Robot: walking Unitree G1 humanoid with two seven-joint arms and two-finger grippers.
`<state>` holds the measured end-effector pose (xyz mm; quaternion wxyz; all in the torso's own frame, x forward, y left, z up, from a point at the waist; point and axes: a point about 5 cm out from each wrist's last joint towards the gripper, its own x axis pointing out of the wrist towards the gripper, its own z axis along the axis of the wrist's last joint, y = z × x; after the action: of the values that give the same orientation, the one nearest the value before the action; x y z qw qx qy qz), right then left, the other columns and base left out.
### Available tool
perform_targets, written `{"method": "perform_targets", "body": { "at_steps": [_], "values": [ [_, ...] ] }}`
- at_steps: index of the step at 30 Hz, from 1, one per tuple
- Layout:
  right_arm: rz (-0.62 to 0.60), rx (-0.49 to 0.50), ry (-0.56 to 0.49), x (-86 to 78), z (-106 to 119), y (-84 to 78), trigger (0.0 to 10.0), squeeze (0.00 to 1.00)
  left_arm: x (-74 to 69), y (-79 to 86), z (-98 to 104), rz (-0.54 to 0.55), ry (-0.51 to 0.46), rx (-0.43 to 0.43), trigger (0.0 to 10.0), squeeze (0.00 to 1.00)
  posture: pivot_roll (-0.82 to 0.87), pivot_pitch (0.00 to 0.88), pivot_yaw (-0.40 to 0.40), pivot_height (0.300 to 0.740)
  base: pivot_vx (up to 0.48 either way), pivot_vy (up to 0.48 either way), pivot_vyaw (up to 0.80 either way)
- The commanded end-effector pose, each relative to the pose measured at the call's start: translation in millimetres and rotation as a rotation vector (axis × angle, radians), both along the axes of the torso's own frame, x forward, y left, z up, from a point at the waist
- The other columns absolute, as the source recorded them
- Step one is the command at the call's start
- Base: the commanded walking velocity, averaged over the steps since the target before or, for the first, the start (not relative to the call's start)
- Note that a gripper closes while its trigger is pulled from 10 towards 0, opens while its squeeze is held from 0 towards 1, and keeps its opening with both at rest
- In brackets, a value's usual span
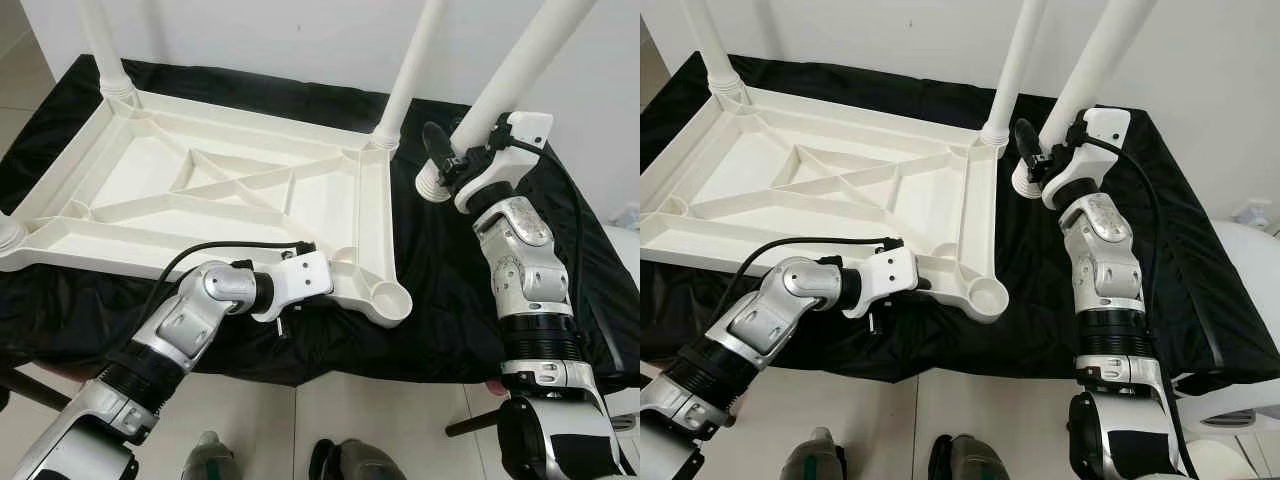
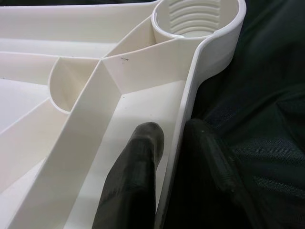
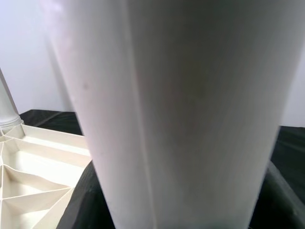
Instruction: Building children table
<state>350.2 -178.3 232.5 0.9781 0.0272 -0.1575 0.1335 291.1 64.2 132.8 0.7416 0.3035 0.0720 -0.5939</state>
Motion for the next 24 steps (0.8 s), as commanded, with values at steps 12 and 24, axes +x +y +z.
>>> {"method": "perform_targets", "body": {
  "at_steps": [12,24],
  "values": [
    [-0.022,-0.01,-0.013,-3.0,0,-4.9,10.0,0.0,8.9,-13.4,5,0.065,-0.053,-0.04,10.0,1.0,0.05,0.069,-0.095,0.74,0.0,0.0,0.0],
    [-0.021,-0.013,-0.014,-2.8,1,-3.8,10.0,0.0,18.9,-11.7,7,0.108,-0.066,-0.027,10.0,0.0,0.05,0.074,-0.098,0.74,0.0,0.0,0.0]
  ]
}}
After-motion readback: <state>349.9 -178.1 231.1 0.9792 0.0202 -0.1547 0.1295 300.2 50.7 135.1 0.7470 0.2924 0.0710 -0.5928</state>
